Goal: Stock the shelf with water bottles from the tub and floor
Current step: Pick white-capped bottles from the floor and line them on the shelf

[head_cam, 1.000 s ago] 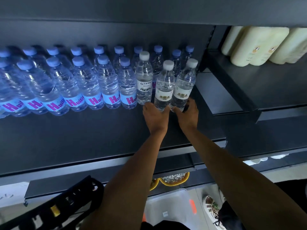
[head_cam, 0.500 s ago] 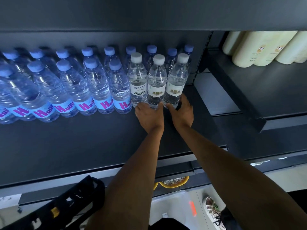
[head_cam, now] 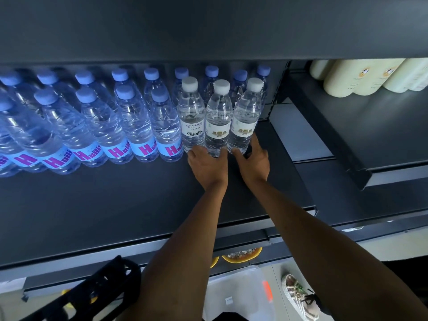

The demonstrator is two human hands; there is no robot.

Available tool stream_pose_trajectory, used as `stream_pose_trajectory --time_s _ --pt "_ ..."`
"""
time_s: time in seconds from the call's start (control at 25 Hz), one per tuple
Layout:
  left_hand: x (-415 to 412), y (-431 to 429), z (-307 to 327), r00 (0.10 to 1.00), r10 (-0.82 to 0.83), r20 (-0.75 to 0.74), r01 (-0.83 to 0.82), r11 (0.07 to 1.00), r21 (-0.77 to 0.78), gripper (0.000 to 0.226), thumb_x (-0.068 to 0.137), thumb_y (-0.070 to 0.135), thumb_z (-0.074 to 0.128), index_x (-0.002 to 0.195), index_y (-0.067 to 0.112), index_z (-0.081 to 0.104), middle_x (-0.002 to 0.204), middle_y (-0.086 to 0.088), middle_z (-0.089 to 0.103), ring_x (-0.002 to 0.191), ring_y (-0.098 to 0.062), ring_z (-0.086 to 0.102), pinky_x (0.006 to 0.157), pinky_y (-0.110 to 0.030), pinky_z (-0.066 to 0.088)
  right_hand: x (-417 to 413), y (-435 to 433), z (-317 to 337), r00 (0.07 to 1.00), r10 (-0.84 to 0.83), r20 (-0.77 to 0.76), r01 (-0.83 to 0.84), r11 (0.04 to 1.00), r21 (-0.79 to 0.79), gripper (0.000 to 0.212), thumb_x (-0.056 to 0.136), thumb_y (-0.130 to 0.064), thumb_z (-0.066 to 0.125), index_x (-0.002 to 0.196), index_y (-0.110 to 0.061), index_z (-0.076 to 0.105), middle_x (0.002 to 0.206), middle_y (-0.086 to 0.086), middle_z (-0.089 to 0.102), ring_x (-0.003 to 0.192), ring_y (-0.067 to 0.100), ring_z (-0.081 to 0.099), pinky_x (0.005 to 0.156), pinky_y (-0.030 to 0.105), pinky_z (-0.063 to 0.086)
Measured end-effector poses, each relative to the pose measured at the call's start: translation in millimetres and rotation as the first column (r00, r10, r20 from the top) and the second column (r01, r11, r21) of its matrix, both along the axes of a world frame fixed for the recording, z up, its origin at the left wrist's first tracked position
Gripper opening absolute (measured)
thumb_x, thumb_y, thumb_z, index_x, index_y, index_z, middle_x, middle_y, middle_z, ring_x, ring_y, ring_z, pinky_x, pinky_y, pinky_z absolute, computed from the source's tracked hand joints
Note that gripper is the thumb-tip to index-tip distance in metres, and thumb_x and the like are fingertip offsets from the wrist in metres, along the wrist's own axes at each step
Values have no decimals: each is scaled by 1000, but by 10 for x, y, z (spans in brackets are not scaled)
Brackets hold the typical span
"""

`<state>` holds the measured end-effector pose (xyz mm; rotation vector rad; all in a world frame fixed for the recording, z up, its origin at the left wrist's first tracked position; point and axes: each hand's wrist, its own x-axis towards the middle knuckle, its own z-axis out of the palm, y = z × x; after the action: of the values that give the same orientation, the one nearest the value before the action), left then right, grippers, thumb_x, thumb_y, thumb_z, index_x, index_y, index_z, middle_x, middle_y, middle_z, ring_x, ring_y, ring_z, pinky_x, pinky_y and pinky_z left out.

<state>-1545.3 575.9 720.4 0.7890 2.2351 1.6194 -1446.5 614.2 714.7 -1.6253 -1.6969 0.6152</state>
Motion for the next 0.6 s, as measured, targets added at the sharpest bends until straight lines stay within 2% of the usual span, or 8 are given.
stream_pose_trajectory --time_s 0.12,0.24,0.36,0.44,0.6 --pt "-44 -27 -19 998 -56 30 55 998 26 44 73 31 83 94 8 52 101 -4 54 98 -25 53 84 -37 49 -1 8 4 1000 13 -11 -13 1000 -18 75 87 -52 69 152 -41 34 129 -5 66 116 23 55 92 47 54" --pt "-147 -86 -19 982 -129 140 123 991 52 42 75 27 84 98 9 54 103 -1 54 98 -24 57 84 -34 51 -1 11 17 994 -33 -101 29 999 -39 84 84 -47 76 155 -27 35 139 -2 57 114 22 60 97 49 53" --pt "-242 -225 29 956 -214 200 203 976 72 39 77 28 84 101 14 55 104 -1 59 87 -9 58 72 -17 45 2 -65 27 974 -86 -209 78 996 -47 91 84 -40 80 157 -17 31 141 4 49 98 15 63 91 42 56" --pt "-257 -370 38 953 -202 224 194 979 59 40 80 28 83 105 15 55 105 -1 60 82 -1 56 65 -6 40 27 -161 45 955 -90 -283 74 995 -67 93 83 -38 82 157 -15 30 141 6 46 97 14 60 88 37 54" --pt "-181 -811 45 961 -110 253 102 994 44 39 82 24 80 112 10 58 105 -3 63 82 -3 58 59 -2 41 119 -490 72 914 -62 -402 37 997 -68 84 86 -28 80 155 -14 35 137 6 44 105 18 58 95 38 55"
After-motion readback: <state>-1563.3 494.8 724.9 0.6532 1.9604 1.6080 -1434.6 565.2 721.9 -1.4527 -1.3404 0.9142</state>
